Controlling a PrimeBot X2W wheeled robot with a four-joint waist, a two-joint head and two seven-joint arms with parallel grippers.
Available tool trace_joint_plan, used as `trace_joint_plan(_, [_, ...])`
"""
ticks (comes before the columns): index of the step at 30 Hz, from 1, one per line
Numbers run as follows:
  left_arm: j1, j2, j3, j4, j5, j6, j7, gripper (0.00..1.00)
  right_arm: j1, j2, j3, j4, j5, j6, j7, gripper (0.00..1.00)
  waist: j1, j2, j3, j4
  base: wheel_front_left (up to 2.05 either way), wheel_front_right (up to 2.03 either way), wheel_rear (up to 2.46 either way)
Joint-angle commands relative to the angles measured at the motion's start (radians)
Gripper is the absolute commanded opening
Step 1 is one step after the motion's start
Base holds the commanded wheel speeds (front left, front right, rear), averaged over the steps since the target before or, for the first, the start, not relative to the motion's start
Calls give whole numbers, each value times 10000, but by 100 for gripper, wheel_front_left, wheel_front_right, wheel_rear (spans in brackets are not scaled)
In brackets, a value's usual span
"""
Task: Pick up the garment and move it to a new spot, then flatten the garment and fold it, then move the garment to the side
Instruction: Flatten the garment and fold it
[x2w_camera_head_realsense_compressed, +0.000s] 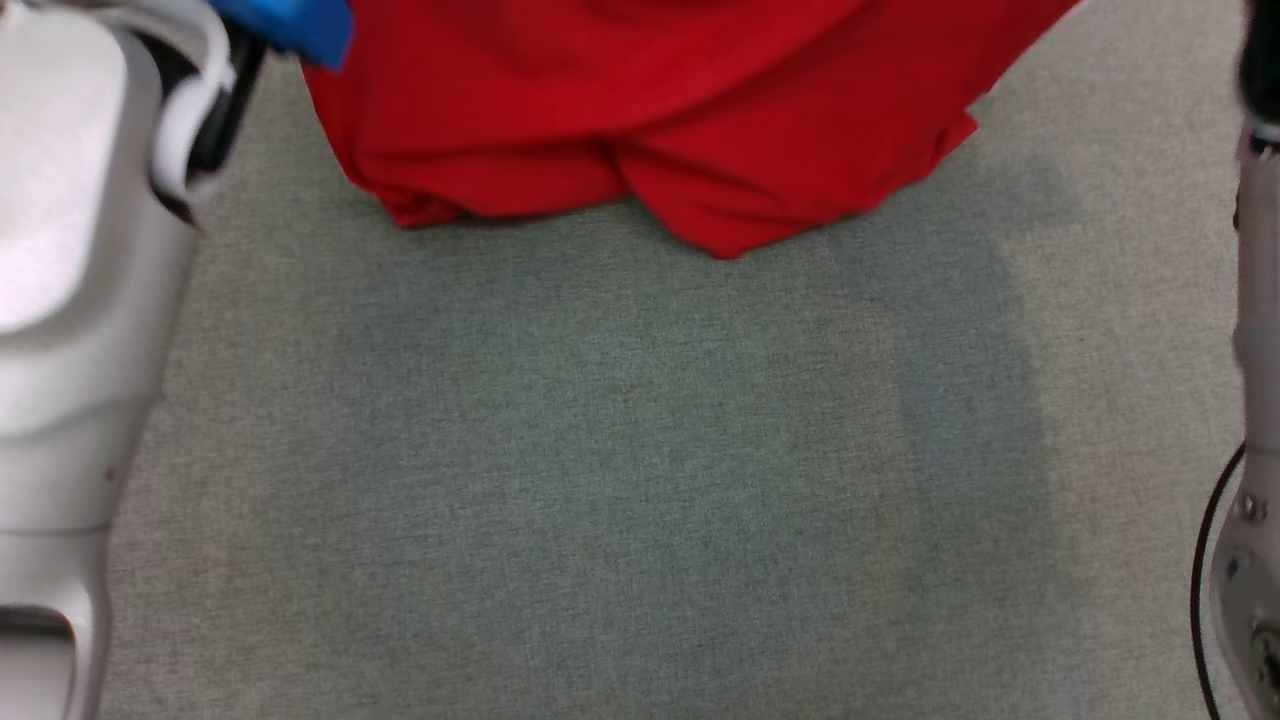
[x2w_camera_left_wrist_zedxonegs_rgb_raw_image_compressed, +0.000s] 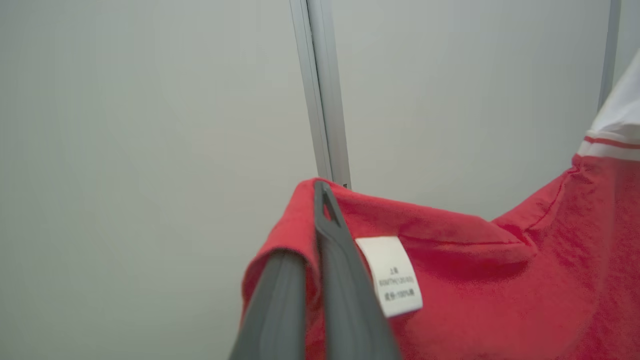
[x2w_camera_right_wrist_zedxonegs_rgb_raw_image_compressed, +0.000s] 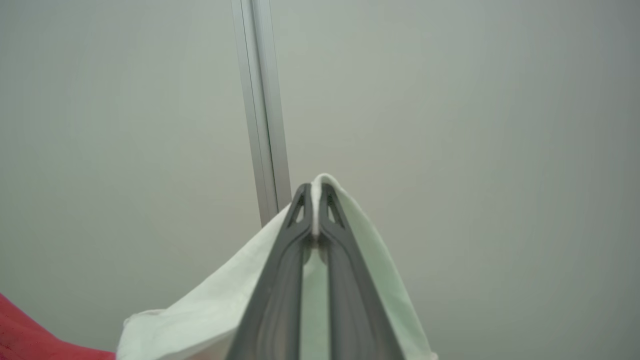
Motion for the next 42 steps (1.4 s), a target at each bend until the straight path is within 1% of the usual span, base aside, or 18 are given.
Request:
trace_joint_plan(1, [-1098, 165, -204, 325, -87, -2, 34, 0, -1105, -74, -143, 468, -10, 5, -38, 0, -4, 0, 426, 62, 0, 0, 0])
trace_joint_plan(2, [-1649, 192, -276, 459, -93, -3, 16, 0, -1738, -167, -212, 738, -75, 5, -18, 0, -4, 0, 597, 28, 0, 0, 0])
trace_joint_plan(4, [-2654, 353, -527, 850, -92, -1, 22, 0, -2921, -155, -502, 1489, -69, 3, -55, 0, -4, 0, 856, -132, 0, 0, 0])
trace_joint_plan(6, [-3592, 323, -690, 1266, -203, -3, -54, 0, -4019, -202, -826, 2292, -114, 5, -122, 0, -4, 0, 1072, -178, 0, 0, 0])
trace_joint_plan(9, [-4869, 219, -884, 1930, -369, -1, -291, 0, -5434, -292, -893, 3246, -392, 5, -329, 0, -4, 0, 1265, -238, 0, 0, 0])
trace_joint_plan(11, [-5498, 113, -1133, 2325, -559, -1, -498, 0, -6102, -316, -682, 3637, -550, 5, -494, 0, -4, 0, 1335, -252, 0, 0, 0])
trace_joint_plan(13, [-5783, 63, -1273, 2521, -637, -1, -635, 0, -6368, -341, -556, 3782, -590, 5, -596, 0, -4, 0, 1355, -240, 0, 0, 0])
trace_joint_plan(15, [-6424, 62, -1791, 3039, -849, -1, -937, 0, -6908, -346, -148, 4140, -543, 3, -795, 0, -4, 0, 1388, -249, 0, 0, 0])
trace_joint_plan(19, [-6625, 139, -2282, 3624, -1282, -2, -1312, 0, -6955, -291, 426, 4446, -296, 5, -952, 0, -4, 0, 1424, -271, 0, 0, 0])
trace_joint_plan(22, [-6425, 198, -2523, 3845, -1470, -2, -1453, 0, -6625, -262, 654, 4558, -101, 3, -990, 0, -4, 0, 1454, -272, 0, 0, 0])
trace_joint_plan(26, [-5701, 343, -2928, 4080, -1962, -2, -1711, 0, -5823, -252, 1074, 4533, 290, 5, -1050, 0, -4, 0, 1476, -255, 0, 0, 0])
trace_joint_plan(29, [-4870, 509, -3014, 3979, -2303, -2, -1862, 0, -4761, -257, 1300, 4199, 621, 3, -1076, 0, -4, 0, 1349, -259, 0, 0, 0])
trace_joint_plan(31, [-4103, 627, -2956, 3753, -2460, -2, -1907, 0, -3826, -277, 1316, 3644, 805, 5, -1082, 0, -4, 0, 1203, -286, 0, 0, 0])
trace_joint_plan(32, [-3642, 652, -2841, 3512, -2504, -2, -1911, 0, -3222, -310, 1285, 3330, 884, 3, -1076, 0, -4, 0, 1103, -263, 0, 0, 0])
trace_joint_plan(33, [-3230, 802, -2630, 3223, -2503, 58, -1916, 0, -2678, -281, 1295, 2989, 971, 5, -1074, 0, -4, 0, 1011, -306, 0, 0, 0])
trace_joint_plan(35, [-2018, 843, -2326, 2514, -2519, 174, -1913, 0, -1512, -333, 1293, 2322, 1088, 3, -1076, 0, -4, 0, 815, -267, 0, 0, 0])
trace_joint_plan(37, [-924, 986, -1952, 1807, -2425, 353, -1915, 0, -329, -373, 1345, 1608, 1100, 5, -1078, 0, -4, 0, 588, -289, 0, 0, 0])
trace_joint_plan(42, [2152, 886, -1240, 32, -2181, 959, -1918, 0, 2809, -461, 1404, 101, 1299, 5, -1078, 0, -4, 0, -128, -199, 0, 0, 0])
